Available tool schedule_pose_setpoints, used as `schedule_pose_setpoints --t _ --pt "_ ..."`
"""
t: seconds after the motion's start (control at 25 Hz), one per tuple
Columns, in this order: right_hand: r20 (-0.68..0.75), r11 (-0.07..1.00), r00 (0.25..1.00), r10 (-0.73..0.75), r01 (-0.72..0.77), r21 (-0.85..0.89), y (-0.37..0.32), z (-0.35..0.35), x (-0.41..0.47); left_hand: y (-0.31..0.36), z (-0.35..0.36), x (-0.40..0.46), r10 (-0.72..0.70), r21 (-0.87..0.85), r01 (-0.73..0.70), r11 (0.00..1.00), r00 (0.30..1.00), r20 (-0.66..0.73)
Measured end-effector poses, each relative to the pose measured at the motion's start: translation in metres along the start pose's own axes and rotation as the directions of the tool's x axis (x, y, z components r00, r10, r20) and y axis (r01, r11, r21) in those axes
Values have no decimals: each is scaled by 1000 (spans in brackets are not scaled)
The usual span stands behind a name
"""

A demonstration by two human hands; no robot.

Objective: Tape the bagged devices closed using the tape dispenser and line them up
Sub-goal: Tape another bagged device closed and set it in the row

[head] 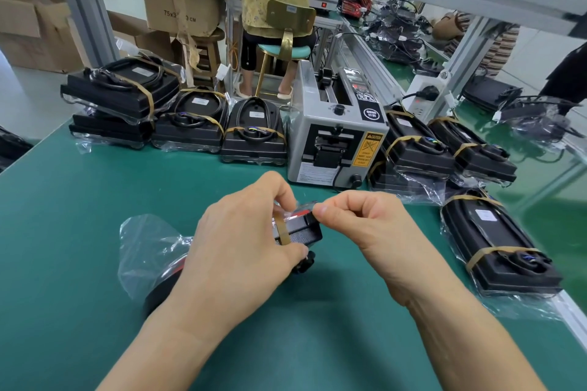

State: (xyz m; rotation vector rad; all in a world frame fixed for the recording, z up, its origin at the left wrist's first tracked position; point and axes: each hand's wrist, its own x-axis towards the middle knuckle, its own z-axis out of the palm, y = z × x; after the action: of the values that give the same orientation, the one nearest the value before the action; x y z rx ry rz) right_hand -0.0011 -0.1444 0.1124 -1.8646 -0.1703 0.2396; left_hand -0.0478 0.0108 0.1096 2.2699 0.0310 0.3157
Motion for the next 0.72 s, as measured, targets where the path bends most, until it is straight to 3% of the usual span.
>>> schedule_pose_setpoints --t 0.72 --pt "-37 997 999 -15 13 -71 -6 0 -2 0 -1 1 -4 40 3 999 1000 13"
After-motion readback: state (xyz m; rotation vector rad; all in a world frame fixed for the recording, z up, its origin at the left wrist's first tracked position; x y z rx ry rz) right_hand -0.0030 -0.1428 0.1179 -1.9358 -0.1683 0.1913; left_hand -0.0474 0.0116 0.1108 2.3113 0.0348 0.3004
